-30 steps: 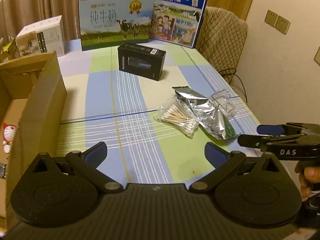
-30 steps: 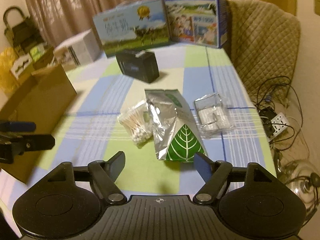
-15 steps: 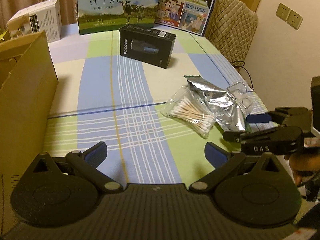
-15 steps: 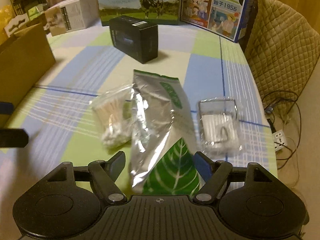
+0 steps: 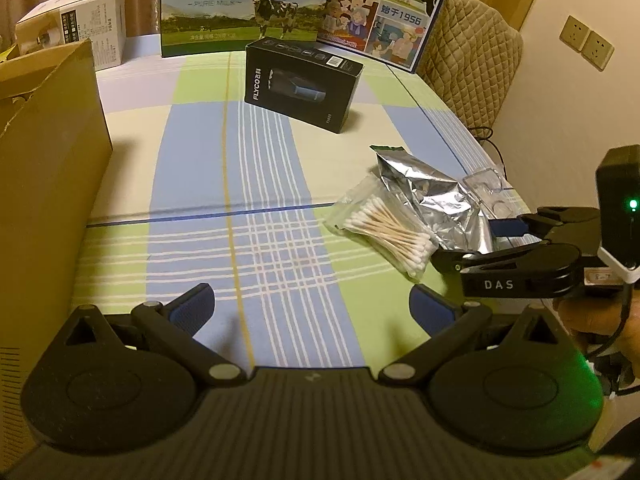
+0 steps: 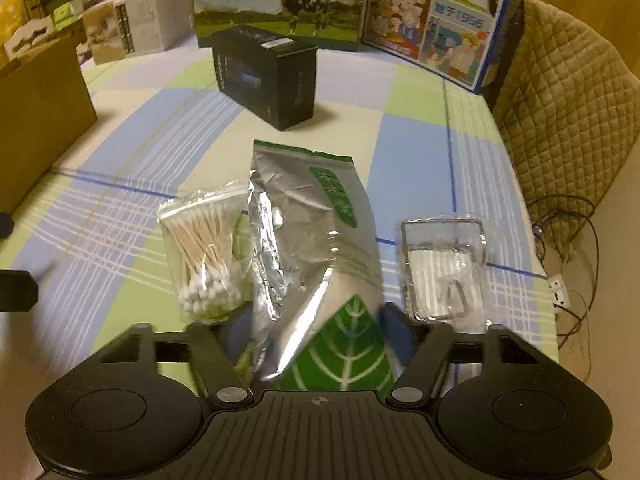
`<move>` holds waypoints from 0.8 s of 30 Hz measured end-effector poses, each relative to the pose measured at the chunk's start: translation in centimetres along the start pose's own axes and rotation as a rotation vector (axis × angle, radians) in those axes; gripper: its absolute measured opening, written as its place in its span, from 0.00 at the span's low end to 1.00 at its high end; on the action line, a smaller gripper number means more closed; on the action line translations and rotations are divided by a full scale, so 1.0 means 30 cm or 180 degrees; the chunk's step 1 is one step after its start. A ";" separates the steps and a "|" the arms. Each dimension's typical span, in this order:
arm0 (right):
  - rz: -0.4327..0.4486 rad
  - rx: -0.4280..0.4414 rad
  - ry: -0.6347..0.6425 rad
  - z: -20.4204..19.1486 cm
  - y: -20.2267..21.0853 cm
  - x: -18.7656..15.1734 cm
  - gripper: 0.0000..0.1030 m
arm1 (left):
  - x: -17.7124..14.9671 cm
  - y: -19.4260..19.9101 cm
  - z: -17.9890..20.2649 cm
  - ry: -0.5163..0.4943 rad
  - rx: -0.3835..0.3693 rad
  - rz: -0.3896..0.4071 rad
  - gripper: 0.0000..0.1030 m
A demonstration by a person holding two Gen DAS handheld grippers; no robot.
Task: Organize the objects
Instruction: 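Grasp the silver leaf-print tea bag with the right tool while the left tool grasps the cotton swab bag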
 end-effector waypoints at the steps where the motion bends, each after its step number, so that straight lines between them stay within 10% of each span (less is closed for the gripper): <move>1: -0.0034 0.0028 -0.0049 0.001 0.011 -0.007 0.50 | 0.001 0.001 -0.002 0.0006 0.0000 0.0000 0.99; 11: -0.0093 0.0044 -0.0057 -0.055 0.074 -0.045 0.43 | 0.006 0.010 0.009 0.0014 -0.0037 -0.0003 0.99; 17: -0.0114 0.0794 -0.0270 -0.116 0.111 -0.061 0.41 | 0.007 0.024 0.002 0.0016 -0.0005 0.0024 0.99; 24: -0.0059 0.0285 -0.0270 -0.064 0.103 -0.067 0.41 | 0.004 -0.027 -0.024 0.0062 0.0023 -0.0042 0.92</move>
Point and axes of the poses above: each gripper's, at about its wrist camera, not at the fingertips, and y roughly against the way its jaws point, z to its right, x to its top, the point moved 2 cm from there along -y, roughly the way its jaws point, and after that the axes turned 12 degrees about -x, right-handed, at the moved point
